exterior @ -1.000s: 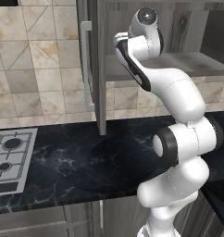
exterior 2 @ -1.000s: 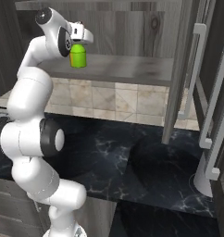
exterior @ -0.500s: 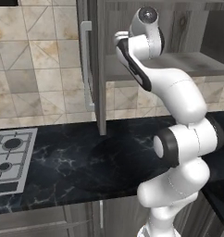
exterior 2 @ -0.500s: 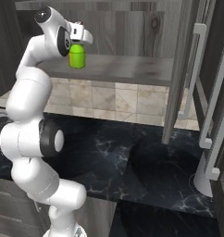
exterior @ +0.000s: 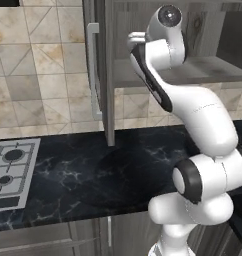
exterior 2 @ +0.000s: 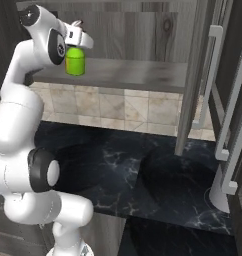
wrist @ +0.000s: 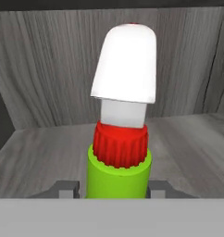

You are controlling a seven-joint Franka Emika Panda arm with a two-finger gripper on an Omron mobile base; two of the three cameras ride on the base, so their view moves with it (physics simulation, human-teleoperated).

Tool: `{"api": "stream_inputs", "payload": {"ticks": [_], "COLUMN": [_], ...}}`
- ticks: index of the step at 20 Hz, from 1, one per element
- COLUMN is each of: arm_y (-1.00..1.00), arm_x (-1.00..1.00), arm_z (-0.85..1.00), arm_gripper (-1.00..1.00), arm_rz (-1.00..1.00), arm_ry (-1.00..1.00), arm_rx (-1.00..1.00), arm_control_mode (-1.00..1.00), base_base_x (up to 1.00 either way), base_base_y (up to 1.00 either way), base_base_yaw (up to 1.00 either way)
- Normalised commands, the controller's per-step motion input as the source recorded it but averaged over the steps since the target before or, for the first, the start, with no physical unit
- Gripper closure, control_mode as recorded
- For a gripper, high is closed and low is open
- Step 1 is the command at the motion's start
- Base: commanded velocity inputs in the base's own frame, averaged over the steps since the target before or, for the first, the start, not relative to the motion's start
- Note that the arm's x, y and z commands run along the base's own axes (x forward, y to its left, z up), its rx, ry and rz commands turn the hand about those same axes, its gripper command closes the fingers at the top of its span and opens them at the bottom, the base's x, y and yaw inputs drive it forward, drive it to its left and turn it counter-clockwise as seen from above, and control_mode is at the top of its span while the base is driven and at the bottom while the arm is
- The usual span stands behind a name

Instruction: Move the cutting board and knife to the sink. Then move spray from the cabinet to the counter.

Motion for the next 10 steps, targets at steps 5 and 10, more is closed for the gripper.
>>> {"api": "stream_inputs", "payload": {"ticks": [5,10], "arm_y": [-0.19,-0.34], "arm_x": [-1.0,-1.0], "arm_z": [0.41,0.11], "arm_gripper": [1.0,1.0], "arm_rz": [-0.02,0.0], "arm_ry": [-0.16,0.0], "arm_rx": [0.01,0.0], "arm_control_mode": [-1.0,-1.0], "base_base_x": [0.0,0.0], "base_base_y": [0.0,0.0], "base_base_yaw": [0.0,0.0]}}
